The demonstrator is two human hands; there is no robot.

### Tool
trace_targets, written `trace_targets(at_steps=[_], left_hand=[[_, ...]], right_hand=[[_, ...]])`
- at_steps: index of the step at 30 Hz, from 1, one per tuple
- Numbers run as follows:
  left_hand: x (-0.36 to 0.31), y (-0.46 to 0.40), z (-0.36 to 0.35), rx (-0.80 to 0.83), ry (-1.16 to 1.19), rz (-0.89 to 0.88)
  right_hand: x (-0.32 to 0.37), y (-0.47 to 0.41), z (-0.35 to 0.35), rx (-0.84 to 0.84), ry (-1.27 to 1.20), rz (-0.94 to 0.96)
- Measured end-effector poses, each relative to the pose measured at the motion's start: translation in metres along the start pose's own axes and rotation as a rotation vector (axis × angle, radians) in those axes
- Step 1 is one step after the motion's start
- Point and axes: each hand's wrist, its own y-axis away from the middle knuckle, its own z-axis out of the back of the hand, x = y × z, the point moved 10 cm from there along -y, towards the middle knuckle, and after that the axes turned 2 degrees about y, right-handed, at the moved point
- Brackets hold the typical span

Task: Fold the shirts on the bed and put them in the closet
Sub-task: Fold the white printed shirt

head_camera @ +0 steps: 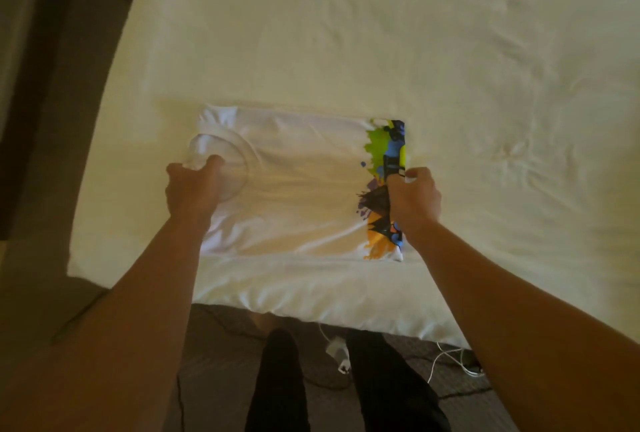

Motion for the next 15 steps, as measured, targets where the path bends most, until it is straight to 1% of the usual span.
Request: trace_targets(at_steps=[2, 4, 6, 7, 8, 10, 15], left_hand=[[0.003, -0.002, -0.004, 0.072, 0.133, 0.079], [0.005, 0.003, -0.015, 0.189, 0.242, 0.146], [0.005, 0.011, -0.023, 0.265, 0.3, 0.18], [0.005, 0.016, -0.025, 0.284, 0.323, 0.189], [0.004, 0.018, -0.026, 0.298, 0.333, 0.188], [0.001, 0.023, -0.025, 0.306, 0.332, 0.156], [-0.018, 0.034, 0.0, 0.261, 0.31, -0.005]], right_hand=[[-0.003, -0.004, -0.007, 0.046, -0.068, -0.071], [-0.006, -0.006, -0.016, 0.119, -0.168, -0.144], [-0.01, -0.007, -0.028, 0.215, -0.281, -0.231], [-0.01, -0.007, -0.031, 0.239, -0.307, -0.241], [-0.008, -0.007, -0.032, 0.247, -0.29, -0.224], [0.001, -0.007, -0.029, 0.233, -0.186, -0.123], [0.029, 0.004, -0.015, 0.249, -0.021, 0.102]])
